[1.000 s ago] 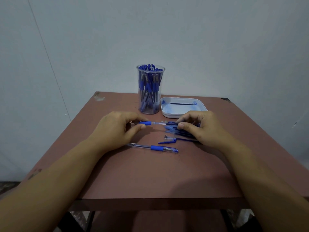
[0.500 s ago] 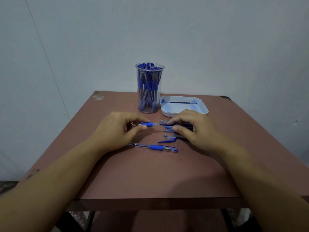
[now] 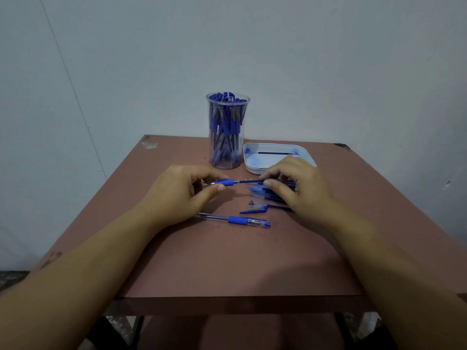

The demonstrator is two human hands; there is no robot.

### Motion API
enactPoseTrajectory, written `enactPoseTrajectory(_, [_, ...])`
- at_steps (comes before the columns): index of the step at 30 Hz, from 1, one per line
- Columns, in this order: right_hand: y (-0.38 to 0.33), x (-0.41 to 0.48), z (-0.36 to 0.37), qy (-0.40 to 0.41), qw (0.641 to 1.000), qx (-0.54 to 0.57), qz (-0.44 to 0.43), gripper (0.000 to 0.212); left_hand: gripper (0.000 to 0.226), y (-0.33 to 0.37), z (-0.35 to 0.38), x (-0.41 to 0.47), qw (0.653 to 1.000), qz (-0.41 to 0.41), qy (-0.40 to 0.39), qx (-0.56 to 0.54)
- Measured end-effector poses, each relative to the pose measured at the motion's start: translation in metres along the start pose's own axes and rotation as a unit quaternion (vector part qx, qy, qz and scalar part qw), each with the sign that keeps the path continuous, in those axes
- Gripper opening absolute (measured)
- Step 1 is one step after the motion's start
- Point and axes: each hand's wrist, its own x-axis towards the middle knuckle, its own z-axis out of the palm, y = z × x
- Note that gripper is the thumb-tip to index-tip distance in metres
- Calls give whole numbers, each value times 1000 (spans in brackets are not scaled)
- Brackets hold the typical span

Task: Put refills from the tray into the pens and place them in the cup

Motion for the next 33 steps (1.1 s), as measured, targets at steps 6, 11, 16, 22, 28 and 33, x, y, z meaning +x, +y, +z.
enactPoseTrajectory(6, [-5,-1,2,-4,1000,16,5,25,24,2,-1,-1,1000,5,4,-6])
enactPoseTrajectory(11, [-8,0,1,4,1000,19,17,16,25,2,-1,-1,1000,0,-2,-2])
enactPoseTrajectory(16, [-6,0,12,-46,998,30,-17,25,25,2,1,-1,1000,9,-14,-1])
enactPoseTrajectory(22, [-3,-1,6,-60,997,20,33,21,25,1,0,-1,1000,6,-2,2])
enactPoseTrajectory(28, [-9,4,10,-126,991,-42,33,9,25,1,0,0,1000,7,-2,12])
enactPoseTrajectory(33, [-14,7,13,-134,988,-36,62,7,19,1,-1,0,1000,0,-2,18])
